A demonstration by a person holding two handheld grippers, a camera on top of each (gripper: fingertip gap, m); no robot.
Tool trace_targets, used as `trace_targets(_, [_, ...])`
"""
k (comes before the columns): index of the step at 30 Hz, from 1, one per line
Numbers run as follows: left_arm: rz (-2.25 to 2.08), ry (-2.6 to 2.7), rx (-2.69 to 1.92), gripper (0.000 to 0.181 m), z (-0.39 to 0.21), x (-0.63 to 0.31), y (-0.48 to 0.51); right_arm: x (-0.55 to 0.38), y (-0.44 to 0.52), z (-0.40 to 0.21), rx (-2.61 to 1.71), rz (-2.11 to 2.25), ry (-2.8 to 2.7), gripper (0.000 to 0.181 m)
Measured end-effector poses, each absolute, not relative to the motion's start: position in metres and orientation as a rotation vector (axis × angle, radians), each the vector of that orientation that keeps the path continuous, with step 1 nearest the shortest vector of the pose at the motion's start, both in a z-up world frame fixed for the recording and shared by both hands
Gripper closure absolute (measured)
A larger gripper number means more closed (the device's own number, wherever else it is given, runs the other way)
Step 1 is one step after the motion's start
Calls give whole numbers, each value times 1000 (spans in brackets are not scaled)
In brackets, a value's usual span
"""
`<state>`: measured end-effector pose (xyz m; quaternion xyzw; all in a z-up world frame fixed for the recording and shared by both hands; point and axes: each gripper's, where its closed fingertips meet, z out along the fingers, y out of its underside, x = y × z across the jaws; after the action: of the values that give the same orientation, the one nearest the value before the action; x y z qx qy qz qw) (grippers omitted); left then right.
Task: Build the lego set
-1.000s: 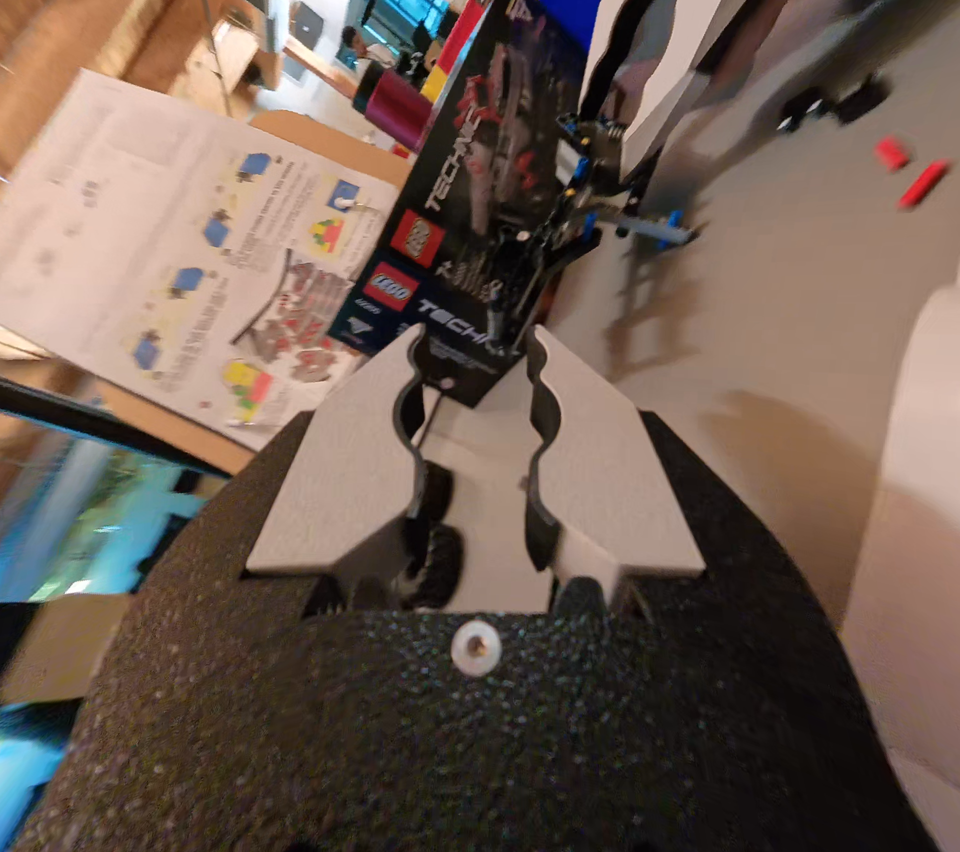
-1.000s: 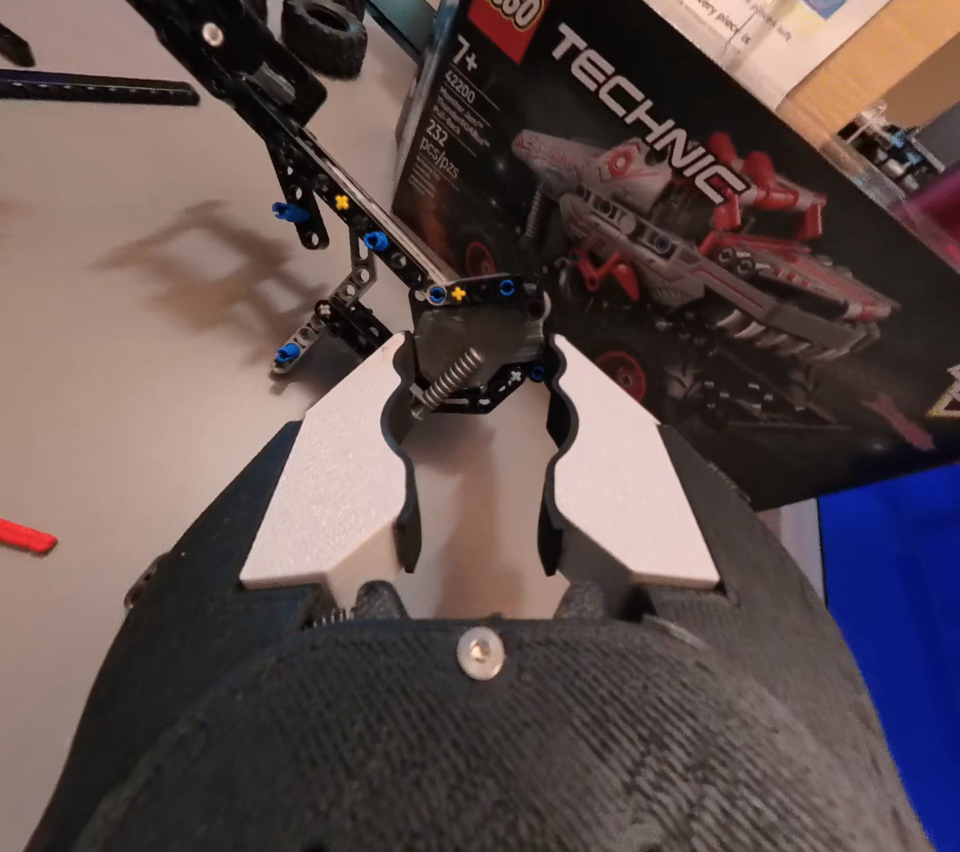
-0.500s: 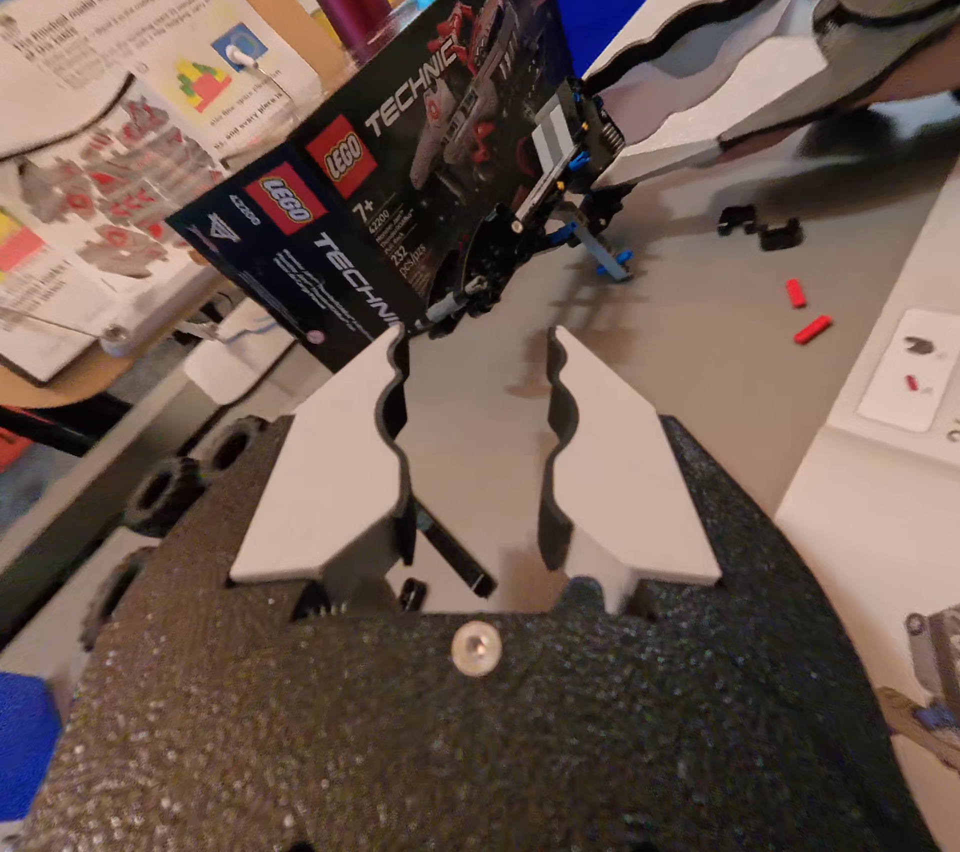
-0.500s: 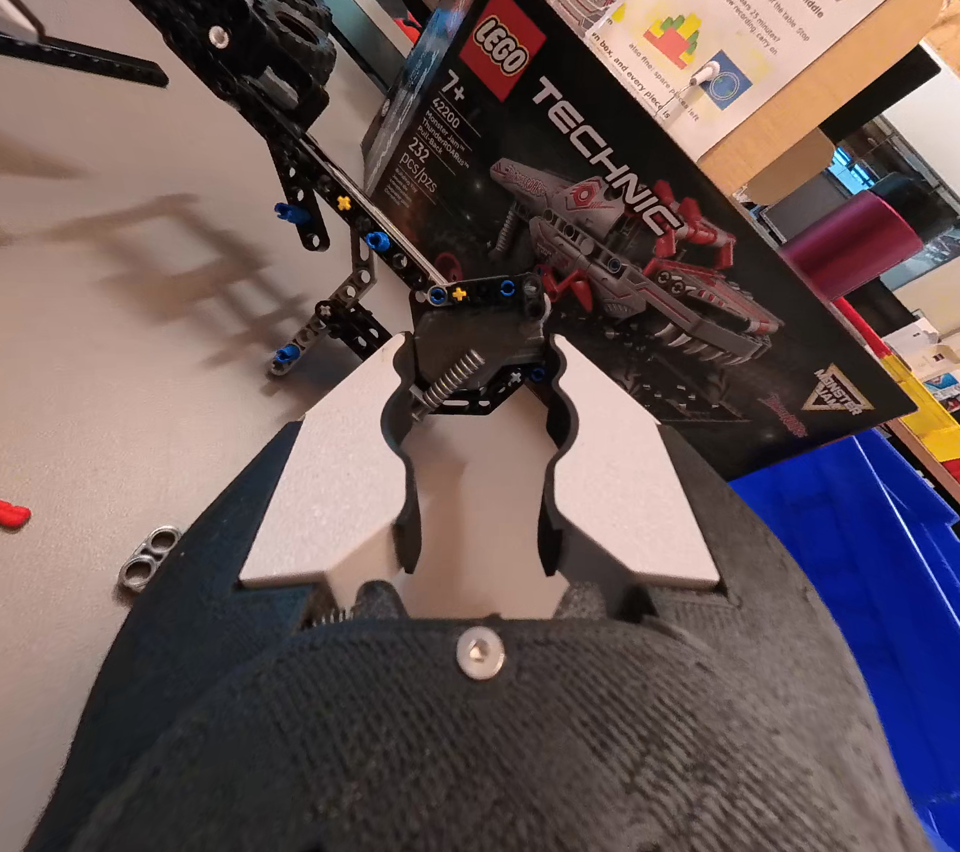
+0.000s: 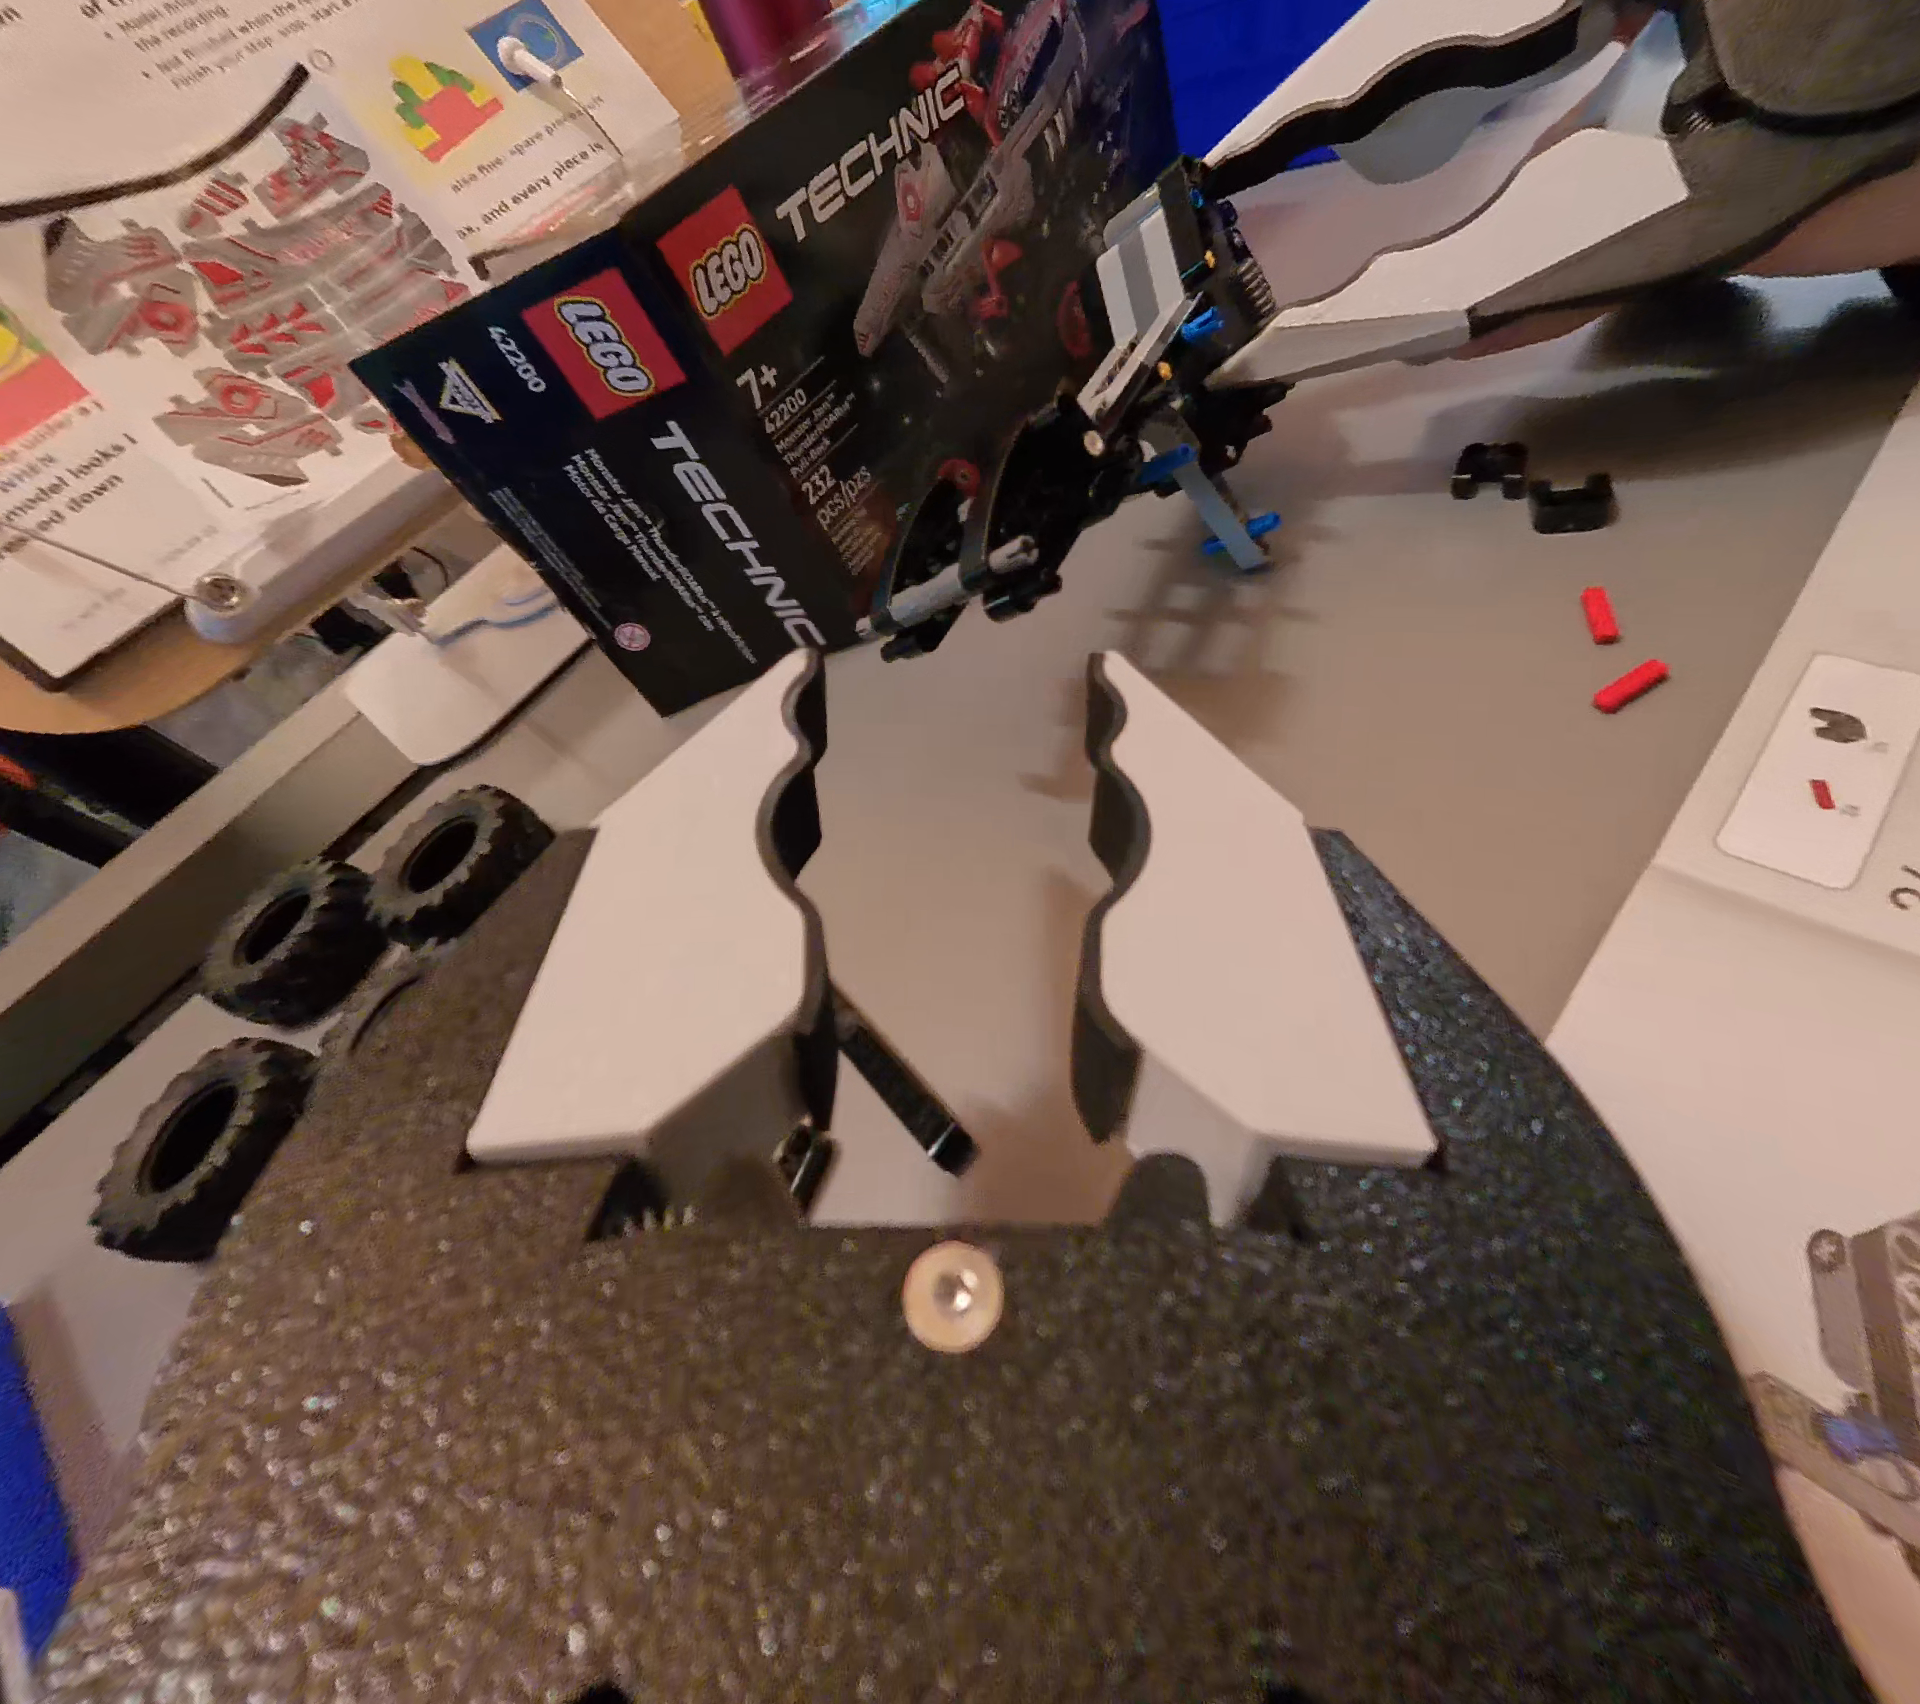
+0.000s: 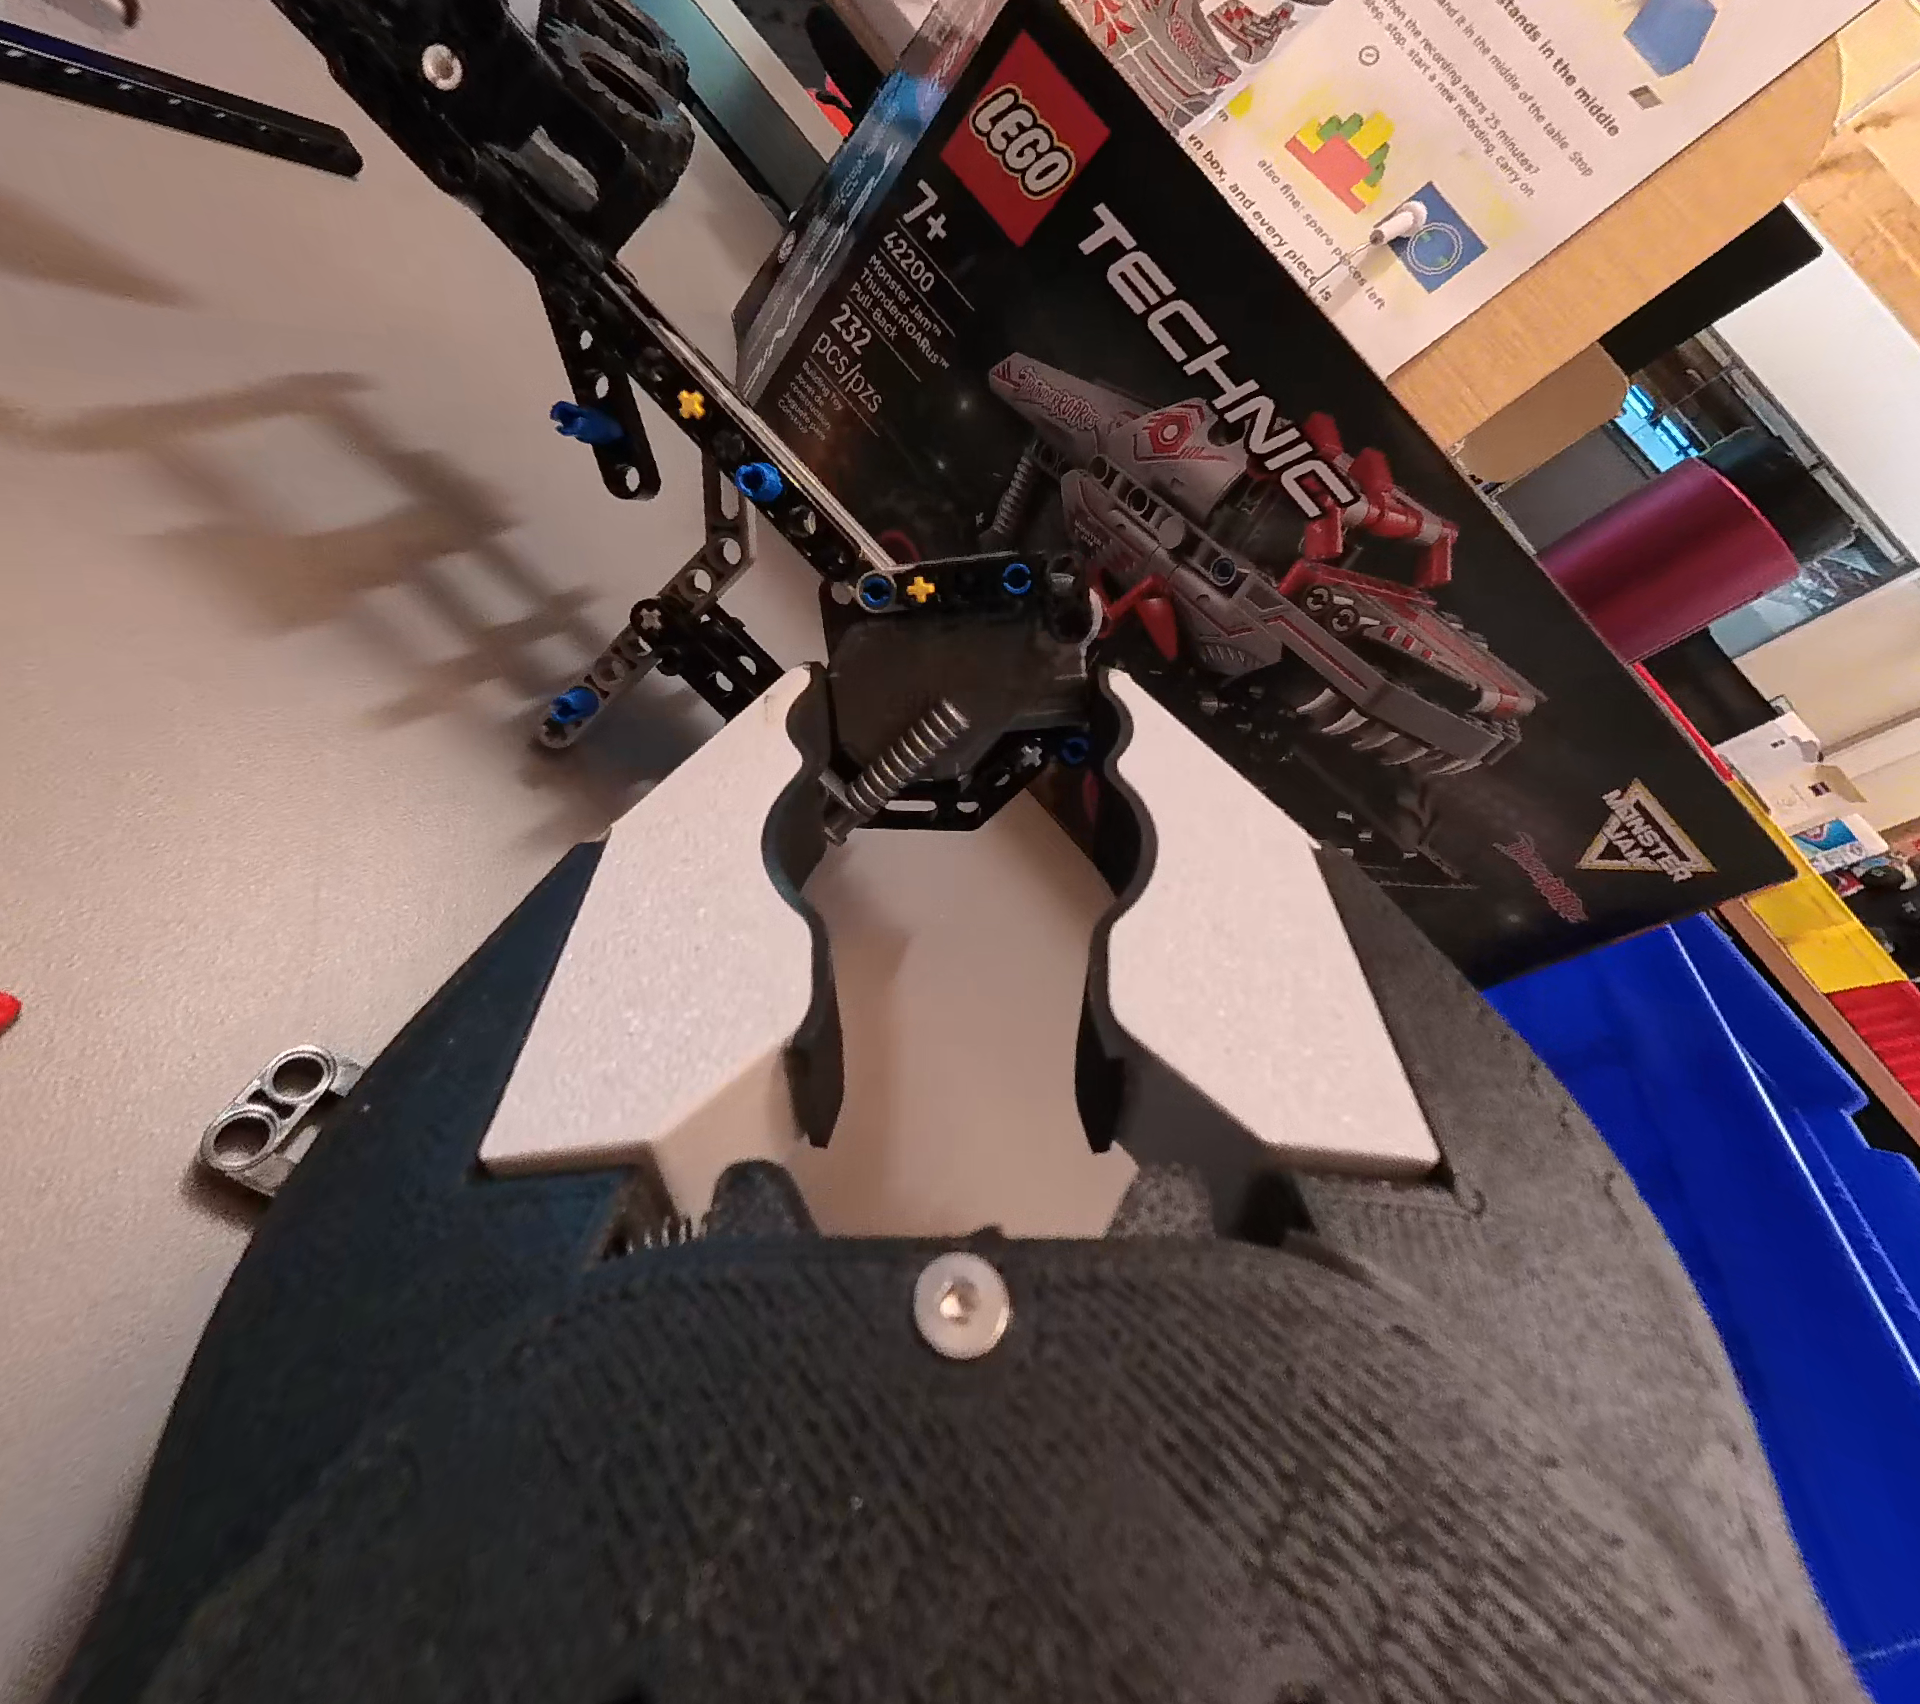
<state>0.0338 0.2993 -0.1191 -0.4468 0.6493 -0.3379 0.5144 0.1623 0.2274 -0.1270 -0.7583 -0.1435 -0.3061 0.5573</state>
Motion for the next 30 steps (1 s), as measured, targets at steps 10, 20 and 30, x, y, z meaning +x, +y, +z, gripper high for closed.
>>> trace_targets(10, [-668, 1506, -1059, 138, -113, 32, 312, 165, 228, -128, -1798, -736, -324, 134])
trace_targets(20, [-664, 1489, -1052, 141, -109, 30, 314, 166, 228, -128, -1800, -746, -323, 135])
trace_targets(30, [-640, 1490, -1026, 142, -107, 30, 313, 166, 228, -128, -1799, -753, -322, 135])
